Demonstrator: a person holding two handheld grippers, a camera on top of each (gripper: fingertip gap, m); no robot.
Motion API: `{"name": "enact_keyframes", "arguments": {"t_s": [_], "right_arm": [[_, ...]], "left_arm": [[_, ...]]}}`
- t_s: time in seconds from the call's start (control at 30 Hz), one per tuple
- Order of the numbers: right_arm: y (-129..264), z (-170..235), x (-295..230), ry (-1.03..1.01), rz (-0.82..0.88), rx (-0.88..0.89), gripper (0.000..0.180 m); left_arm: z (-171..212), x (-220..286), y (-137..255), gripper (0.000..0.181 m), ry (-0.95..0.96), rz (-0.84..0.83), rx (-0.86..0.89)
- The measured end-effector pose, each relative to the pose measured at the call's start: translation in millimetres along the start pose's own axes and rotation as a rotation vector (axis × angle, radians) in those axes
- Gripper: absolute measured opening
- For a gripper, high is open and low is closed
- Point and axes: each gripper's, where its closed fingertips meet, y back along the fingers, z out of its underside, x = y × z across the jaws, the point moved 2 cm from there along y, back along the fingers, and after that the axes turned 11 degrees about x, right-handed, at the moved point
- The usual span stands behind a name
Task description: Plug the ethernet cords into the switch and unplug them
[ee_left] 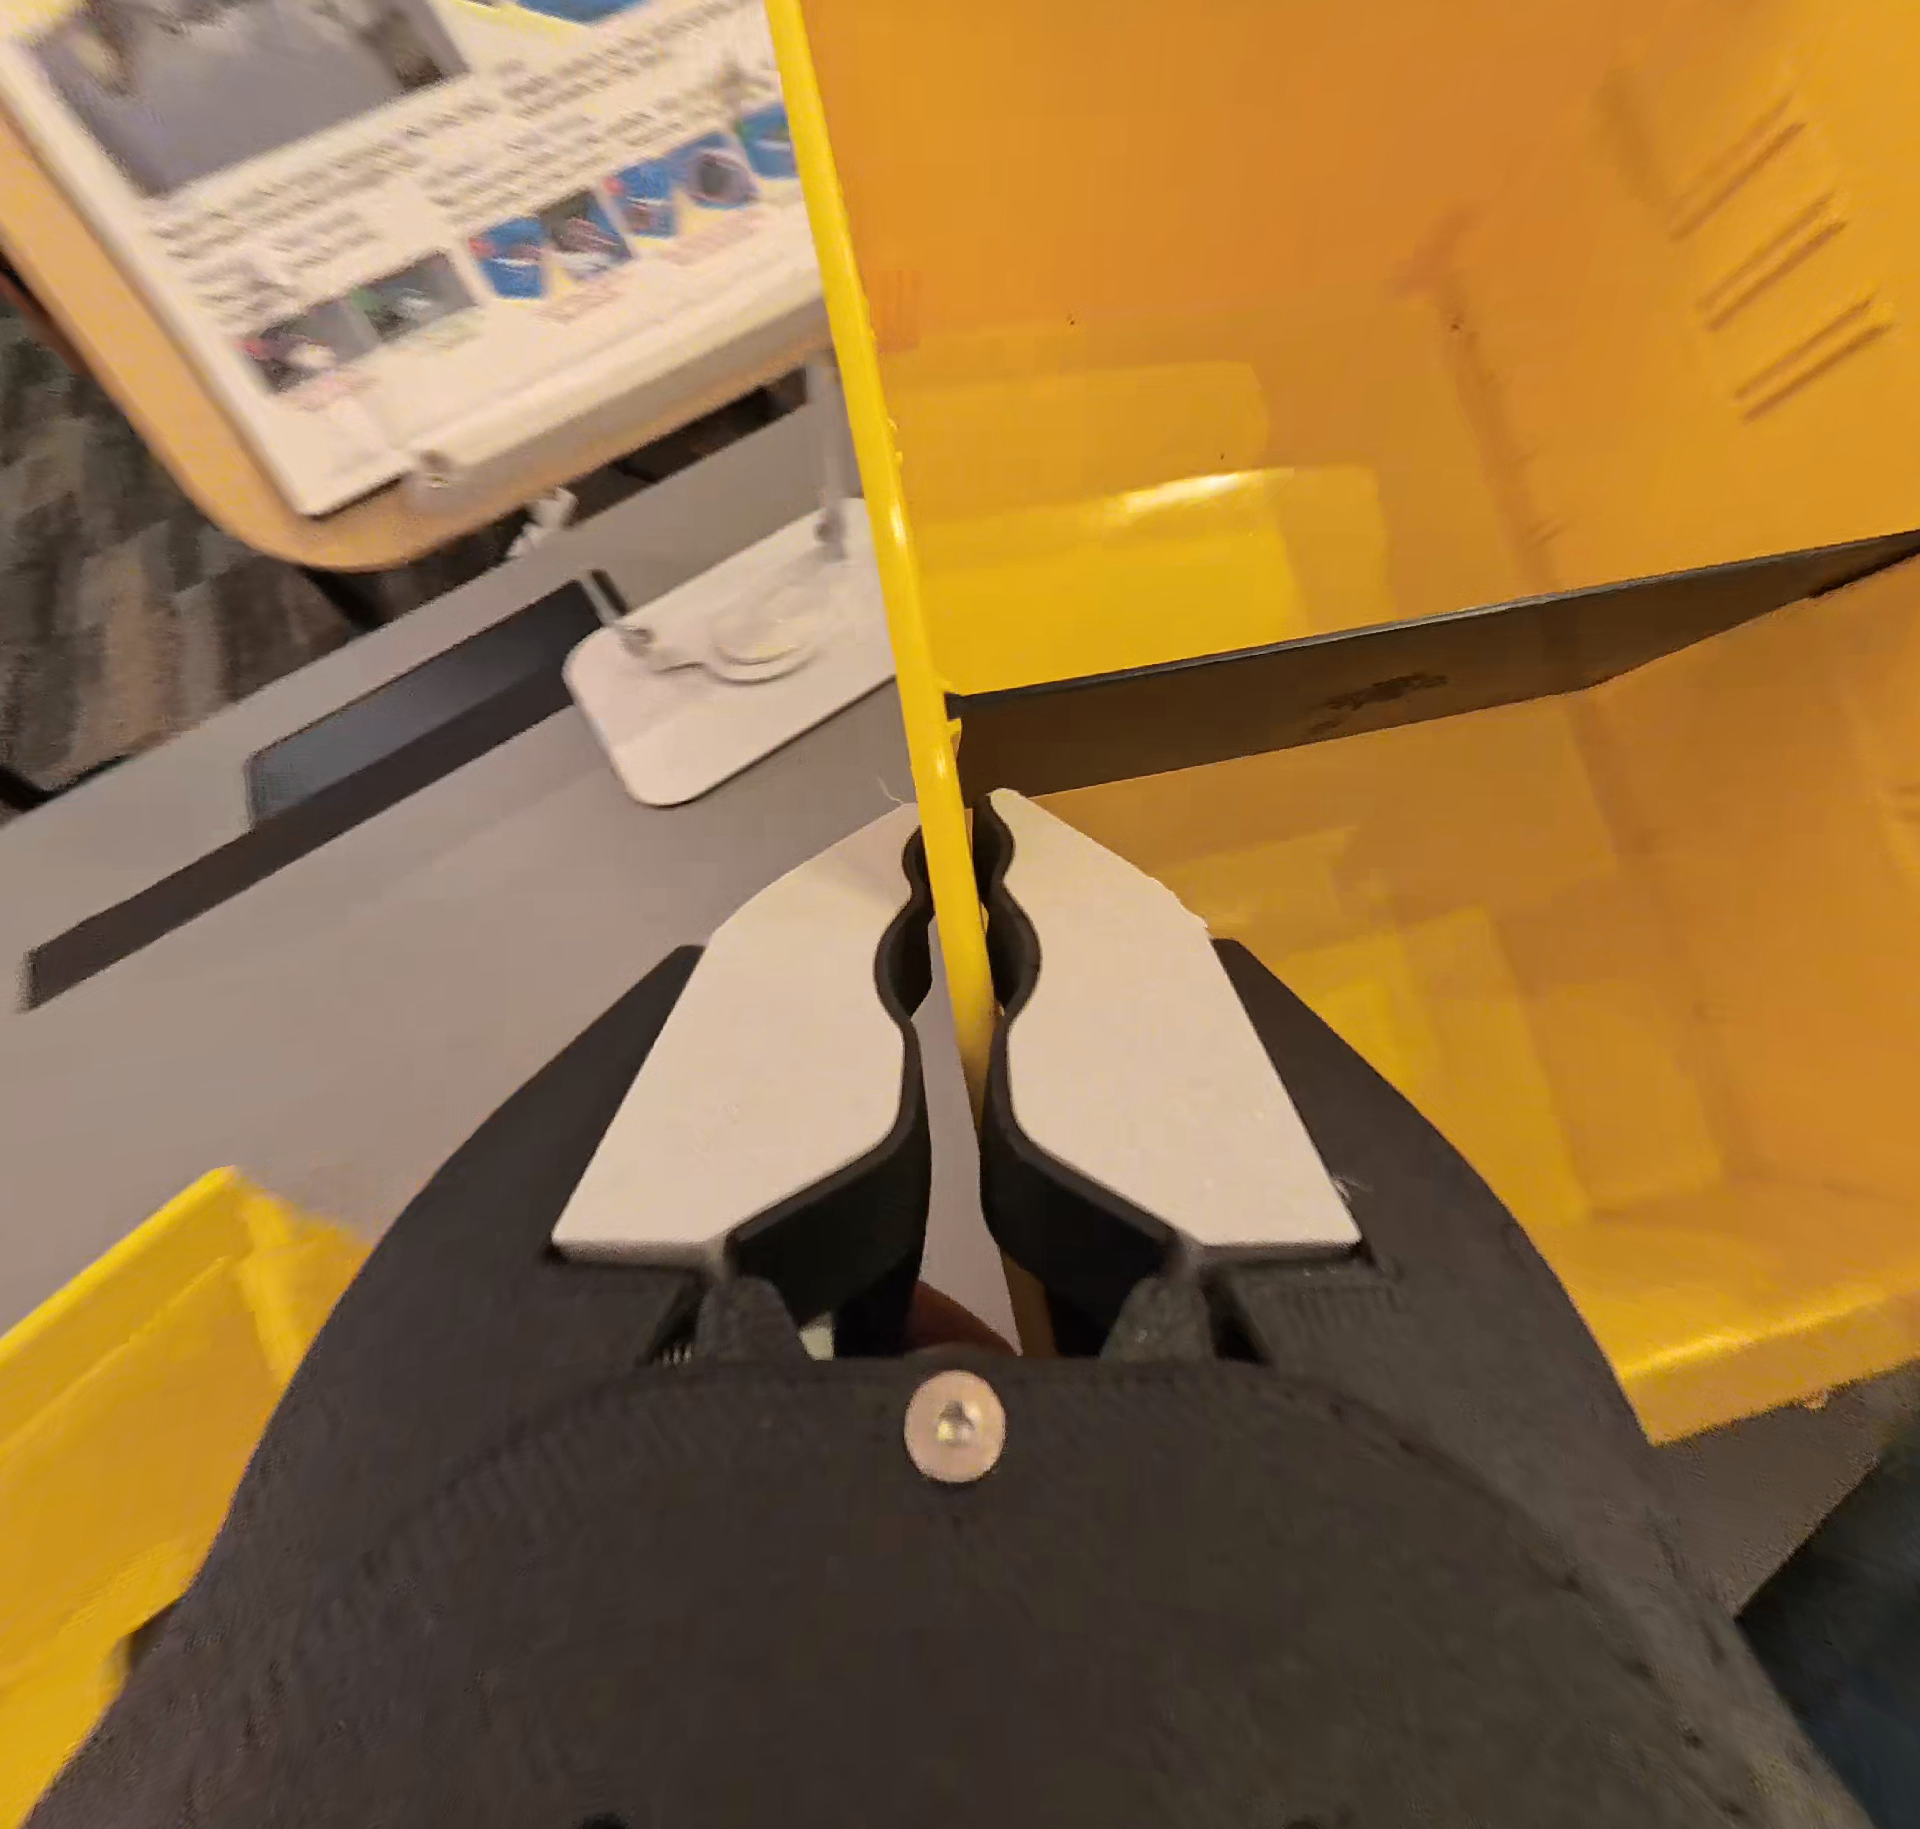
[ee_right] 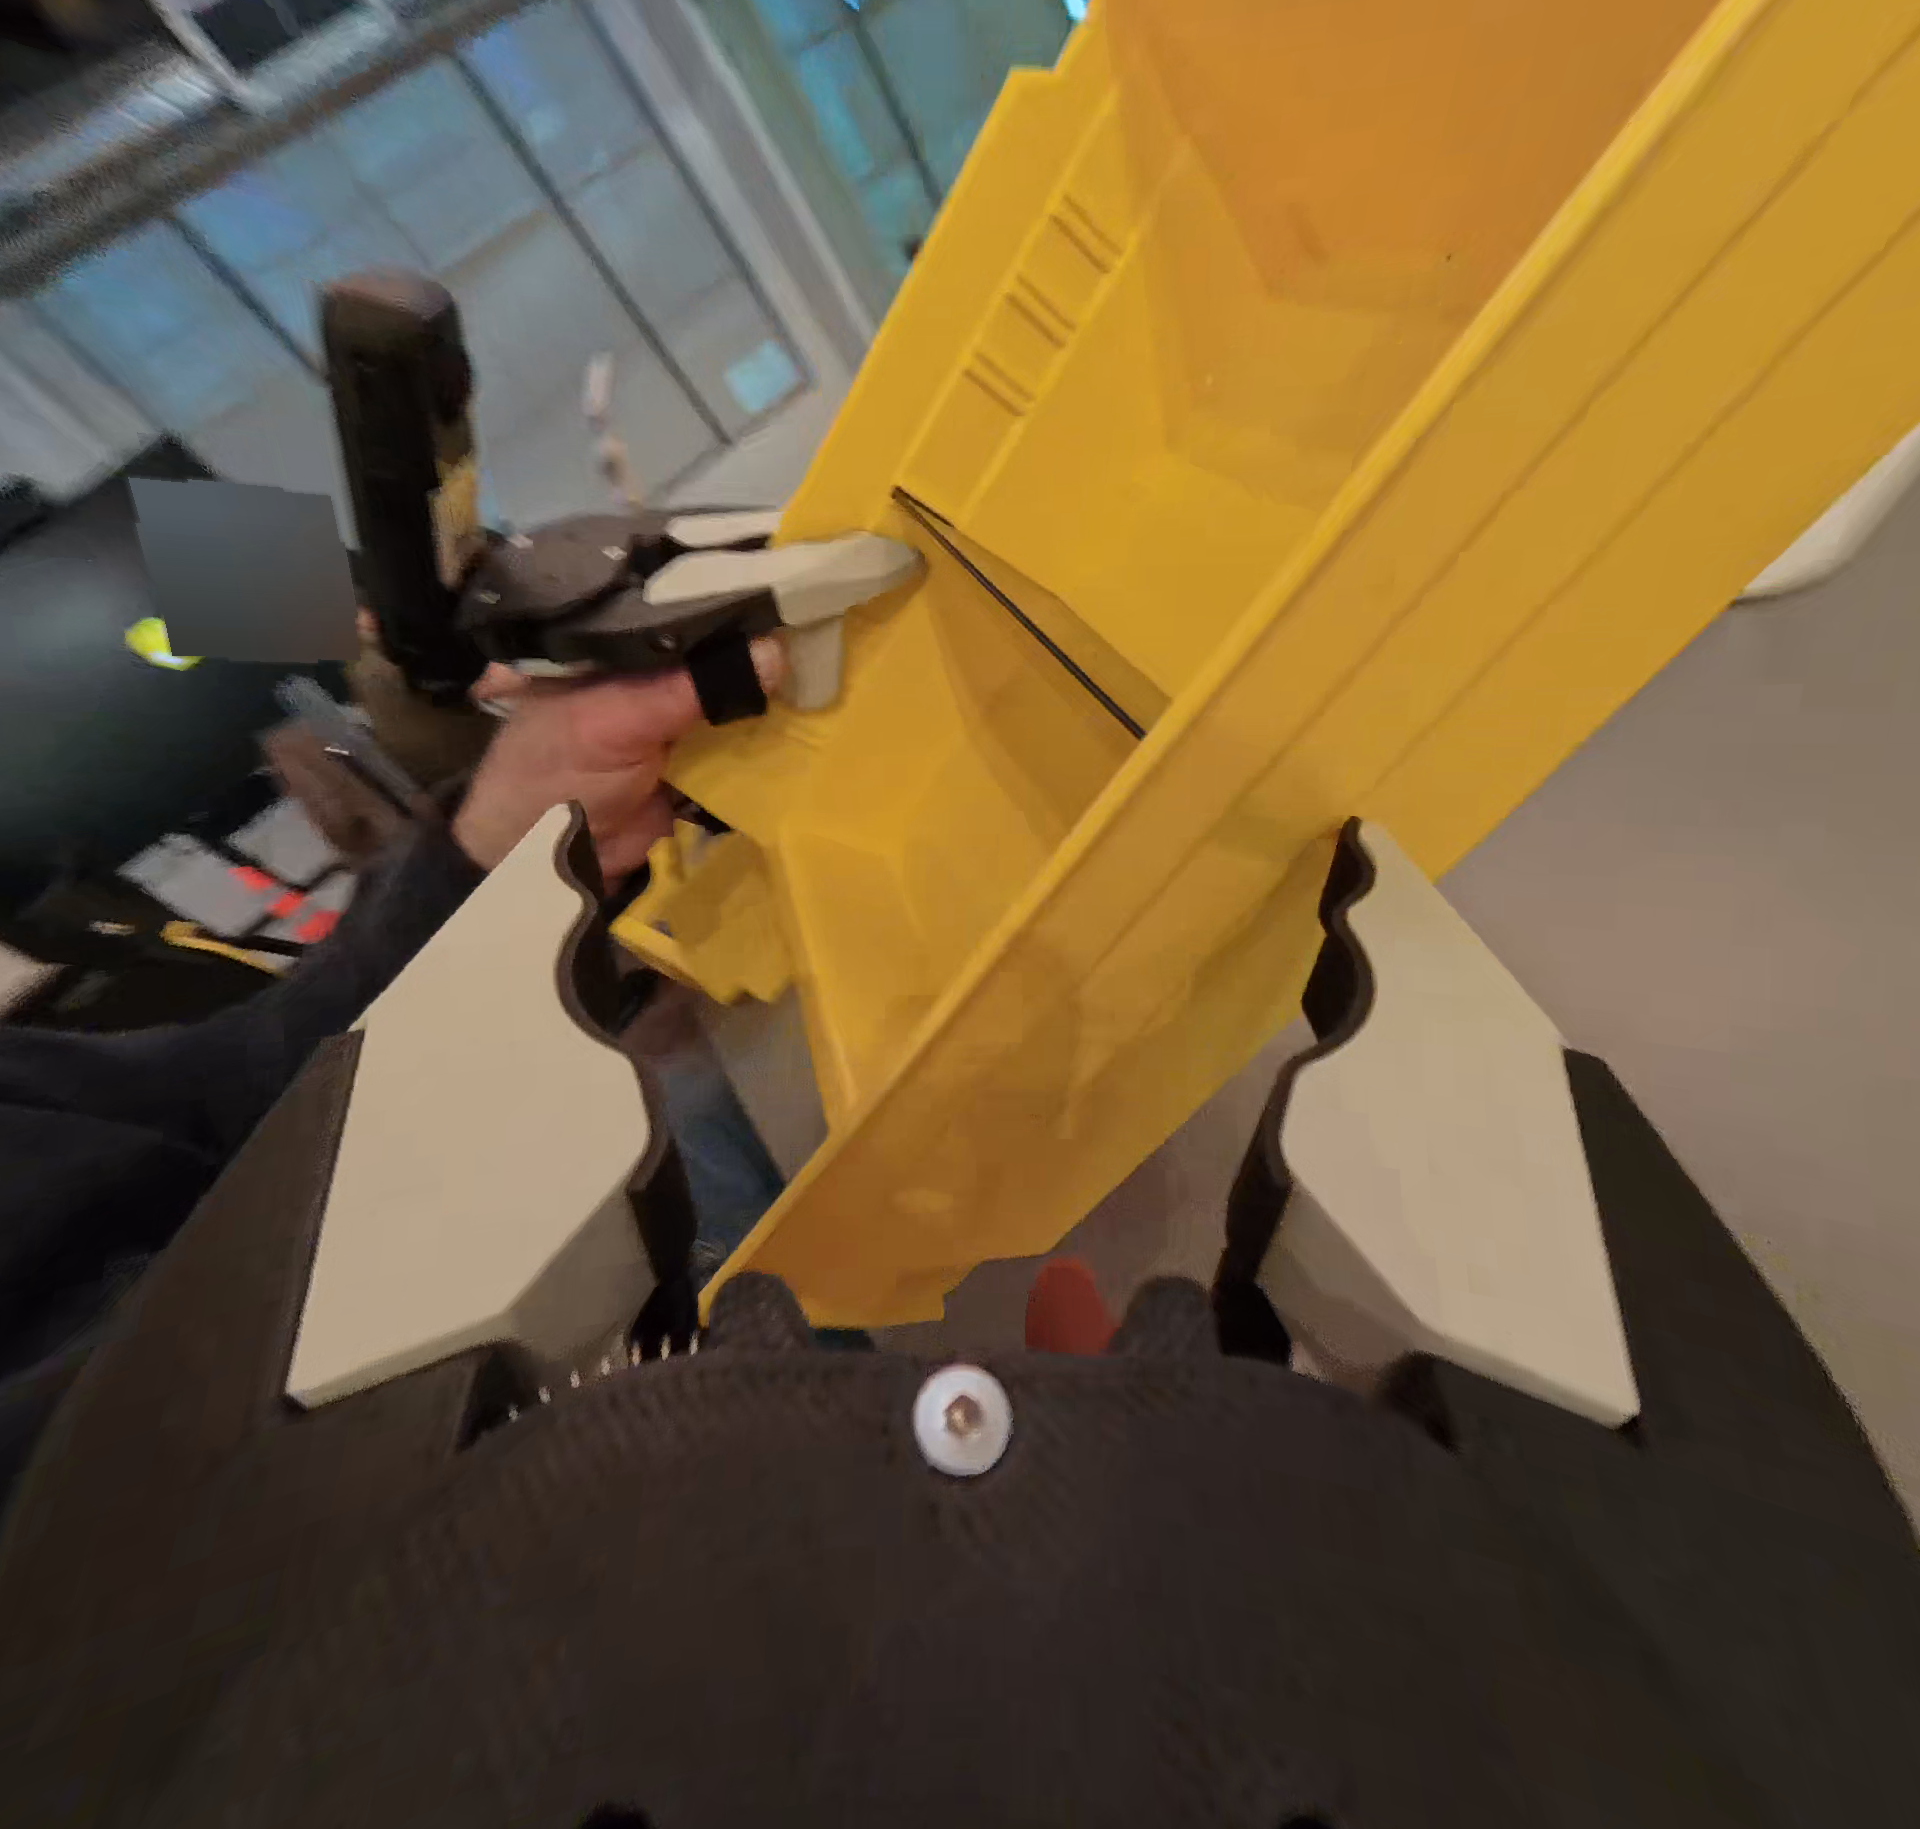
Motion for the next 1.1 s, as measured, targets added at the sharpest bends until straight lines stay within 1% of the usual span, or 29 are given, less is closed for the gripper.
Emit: {"name": "enact_keyframes", "arguments": {"t_s": [0.1, 0.2, 0.27, 0.37, 0.53, 0.6, 0.7, 0.77, 0.8, 0.87, 0.9, 1.0, 1.1], "right_arm": [[27, 4, 35, 0.077, 0.164, -0.05, 0.127], [51, 3, 65, 0.112, 0.303, -0.082, 0.136], [65, 2, 81, 0.094, 0.347, -0.102, 0.134], [88, 4, 101, 0.085, 0.392, -0.151, 0.124], [116, 21, 127, 0.149, 0.482, -0.297, 0.114], [123, 25, 137, 0.164, 0.509, -0.324, 0.108], [130, 37, 148, 0.18, 0.541, -0.406, 0.105], [135, 44, 155, 0.221, 0.566, -0.463, 0.096], [136, 44, 157, 0.235, 0.576, -0.47, 0.089], [136, 41, 160, 0.25, 0.583, -0.463, 0.08], [136, 40, 161, 0.263, 0.586, -0.469, 0.075], [137, 34, 165, 0.319, 0.611, -0.501, 0.057], [139, 31, 168, 0.367, 0.625, -0.545, 0.047]], "left_arm": [[8, 38, -33, 0.006, 0.048, 0.055, -0.011], [19, 78, -60, 0.01, 0.095, 0.1, -0.034], [31, 96, -73, 0.008, 0.061, 0.076, -0.071], [45, 123, -84, 0.013, 0.172, 0.144, -0.114], [70, 163, -89, 0.03, 0.27, 0.278, -0.209], [76, 175, -89, 0.04, 0.309, 0.325, -0.247], [79, 189, -87, 0.057, 0.341, 0.401, -0.28], [77, 192, -84, 0.067, 0.352, 0.437, -0.269], [74, 191, -82, 0.07, 0.349, 0.447, -0.248], [62, 180, -76, 0.076, 0.305, 0.44, -0.191], [54, 174, -70, 0.082, 0.297, 0.443, -0.167], [32, 145, -35, 0.084, 0.292, 0.451, -0.119], [19, 88, 17, 0.084, 0.159, 0.333, -0.065]]}}
